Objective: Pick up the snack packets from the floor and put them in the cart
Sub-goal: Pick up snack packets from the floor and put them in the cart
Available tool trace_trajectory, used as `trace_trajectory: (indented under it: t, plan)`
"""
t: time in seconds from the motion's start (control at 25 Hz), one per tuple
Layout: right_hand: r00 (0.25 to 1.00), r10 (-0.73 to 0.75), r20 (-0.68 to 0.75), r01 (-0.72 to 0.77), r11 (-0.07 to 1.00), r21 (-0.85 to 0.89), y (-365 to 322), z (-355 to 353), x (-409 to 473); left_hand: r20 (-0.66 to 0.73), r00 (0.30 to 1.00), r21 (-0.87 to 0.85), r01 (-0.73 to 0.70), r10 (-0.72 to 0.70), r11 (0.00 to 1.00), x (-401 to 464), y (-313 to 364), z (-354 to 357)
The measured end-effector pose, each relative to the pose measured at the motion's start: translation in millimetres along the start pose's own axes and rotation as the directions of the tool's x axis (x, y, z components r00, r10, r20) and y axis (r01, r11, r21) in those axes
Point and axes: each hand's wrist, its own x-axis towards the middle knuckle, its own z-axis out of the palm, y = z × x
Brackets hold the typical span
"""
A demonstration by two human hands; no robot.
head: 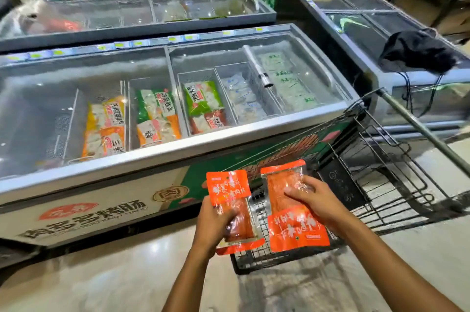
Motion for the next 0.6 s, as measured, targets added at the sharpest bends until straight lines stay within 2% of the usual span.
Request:
trace_trajectory:
  t: [0.12, 0.32, 0.48, 0.6]
  plan:
    - [0.996, 0.09, 0.002, -0.09, 0.995, 0.046, 32, -30, 75, -0.043, 0.993, 0.04, 0.115, -0.113, 0.993, 69, -33, 49]
    - [0.958, 0.28, 0.058, -0.285, 0.954, 0.092, 120, -38, 198, -0.3, 0.919, 0.136, 0.309, -0.258, 0.942, 163, -124, 115]
    - [0.942, 0.324, 0.085, -0.327, 0.944, 0.028, 220, -16, 300, -0.39, 0.87, 0.167, 0.389, -0.301, 0.906, 245, -212, 143]
    - [0.949, 0.301, 0.097, -0.3, 0.953, -0.027, 278, 7, 350, -0.431, 0.868, 0.243, 0.376, -0.248, 0.894, 289, -260, 142]
